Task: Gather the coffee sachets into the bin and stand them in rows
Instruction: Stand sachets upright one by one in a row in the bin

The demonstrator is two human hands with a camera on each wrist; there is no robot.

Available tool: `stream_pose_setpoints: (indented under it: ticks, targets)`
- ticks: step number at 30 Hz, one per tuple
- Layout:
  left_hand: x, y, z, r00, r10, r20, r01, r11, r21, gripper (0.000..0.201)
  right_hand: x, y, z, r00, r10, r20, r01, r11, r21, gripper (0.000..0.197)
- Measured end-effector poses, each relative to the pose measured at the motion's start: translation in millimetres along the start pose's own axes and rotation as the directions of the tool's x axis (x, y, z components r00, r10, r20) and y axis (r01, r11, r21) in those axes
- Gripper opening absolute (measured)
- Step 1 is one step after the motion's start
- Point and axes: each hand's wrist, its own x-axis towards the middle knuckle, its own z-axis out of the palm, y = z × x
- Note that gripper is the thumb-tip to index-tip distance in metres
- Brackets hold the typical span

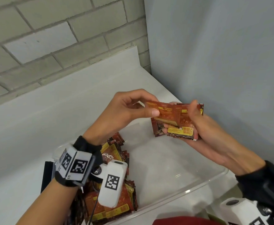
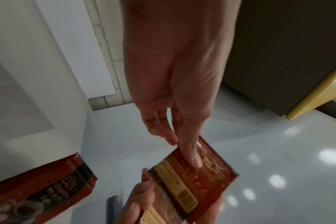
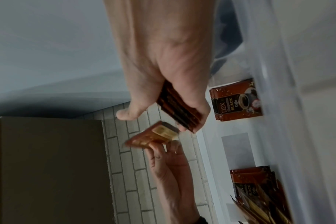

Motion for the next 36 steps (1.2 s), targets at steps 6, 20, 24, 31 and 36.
stream_pose_setpoints:
  ticks: [6,20,24,31,36]
  targets:
    - [-0.9,-4.2,-4.3,0.987,0.132,0.091,-0.127,0.99,-0.063,0.024,-1.1,-3.2,3.1,0.998,0.06,-0.01,-0.061,0.998,-0.015,0.062]
    - [-2.8,-5.7,-0.7,0.992,-0.095,0.08,0.103,0.99,-0.098,0.024,-1.2,-2.9,0.8,0.993,-0.078,-0.086,0.082,0.996,0.037,0.043]
    - [-3.2,-4.8,-1.4,0.989,-0.117,0.095,0.119,0.993,-0.022,0.035,-0.6,-3.9,0.6,0.985,-0.12,-0.125,0.128,0.99,0.063,0.044]
    - [-1.1,0.2,-3.9,0.993,-0.108,0.049,0.108,0.994,0.002,0.028,-2.1,-5.8,-0.7,0.984,-0.136,-0.115,0.145,0.987,0.072,0.041]
    - [1.4,8.3,-14.6,0.997,-0.075,0.03,0.074,0.996,0.059,0.026,-1.3,-4.0,1.2,0.978,-0.169,-0.121,0.18,0.98,0.089,0.044]
